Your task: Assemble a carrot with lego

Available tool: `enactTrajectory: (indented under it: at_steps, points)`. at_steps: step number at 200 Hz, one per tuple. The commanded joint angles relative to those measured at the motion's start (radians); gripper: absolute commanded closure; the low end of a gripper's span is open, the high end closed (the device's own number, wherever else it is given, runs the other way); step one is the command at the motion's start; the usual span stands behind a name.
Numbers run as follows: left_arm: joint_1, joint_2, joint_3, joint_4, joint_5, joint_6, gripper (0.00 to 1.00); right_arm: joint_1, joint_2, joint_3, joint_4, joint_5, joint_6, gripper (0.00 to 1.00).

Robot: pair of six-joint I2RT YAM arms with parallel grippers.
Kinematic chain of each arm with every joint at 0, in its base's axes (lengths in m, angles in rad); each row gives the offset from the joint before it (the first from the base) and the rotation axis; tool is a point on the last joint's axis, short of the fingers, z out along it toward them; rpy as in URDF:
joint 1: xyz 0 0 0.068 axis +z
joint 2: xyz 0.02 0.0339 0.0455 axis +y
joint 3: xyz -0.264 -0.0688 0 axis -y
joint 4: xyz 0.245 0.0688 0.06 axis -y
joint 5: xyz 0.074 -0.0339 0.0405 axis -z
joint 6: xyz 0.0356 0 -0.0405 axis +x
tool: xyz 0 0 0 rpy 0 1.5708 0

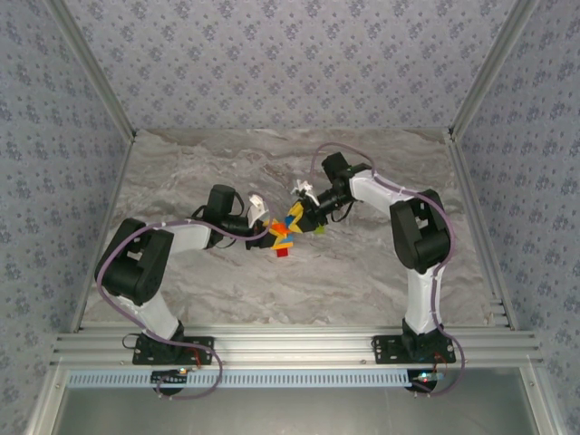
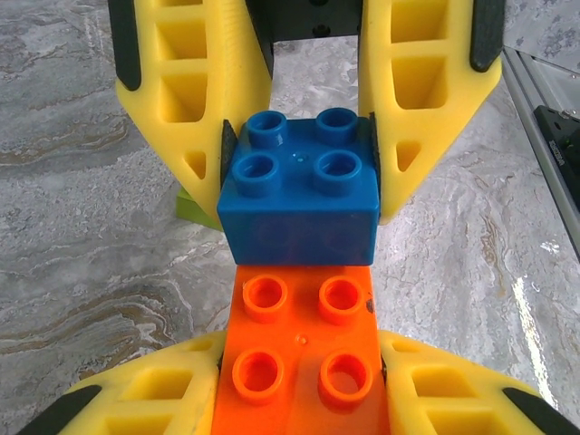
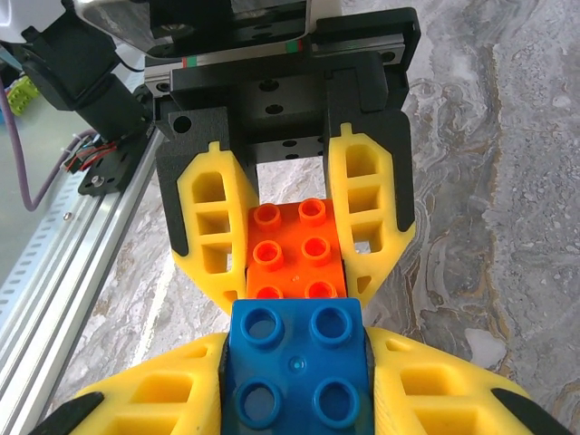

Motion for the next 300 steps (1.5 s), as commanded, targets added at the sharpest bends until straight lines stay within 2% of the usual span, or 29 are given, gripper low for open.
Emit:
enactTrajectory:
  at_steps: [1,55,110,166,232,300]
  points:
    - [0.027,-0.014,0.036,0.067,0.018,-0.015,0.75,0.020,0.009,-0.046,-0.084,0.130,0.023,0.99]
    - [0.029,-0.020,0.035,0.063,0.015,-0.011,0.75,0.024,0.017,-0.039,-0.106,0.147,0.013,0.99]
    - [0.032,-0.067,0.022,0.062,0.043,0.000,0.75,0.008,0.062,0.021,-0.253,0.065,-0.082,0.99]
    - [0.032,-0.074,0.038,0.028,0.030,0.017,0.75,0.036,0.101,0.043,-0.260,0.120,-0.060,0.99]
    - [0.036,-0.080,0.035,0.039,0.022,0.014,0.78,0.048,0.109,0.034,-0.265,0.128,-0.050,1.00]
    - [0.055,-0.107,0.002,0.120,0.004,-0.028,0.79,0.049,0.117,0.017,-0.265,0.059,-0.054,1.00]
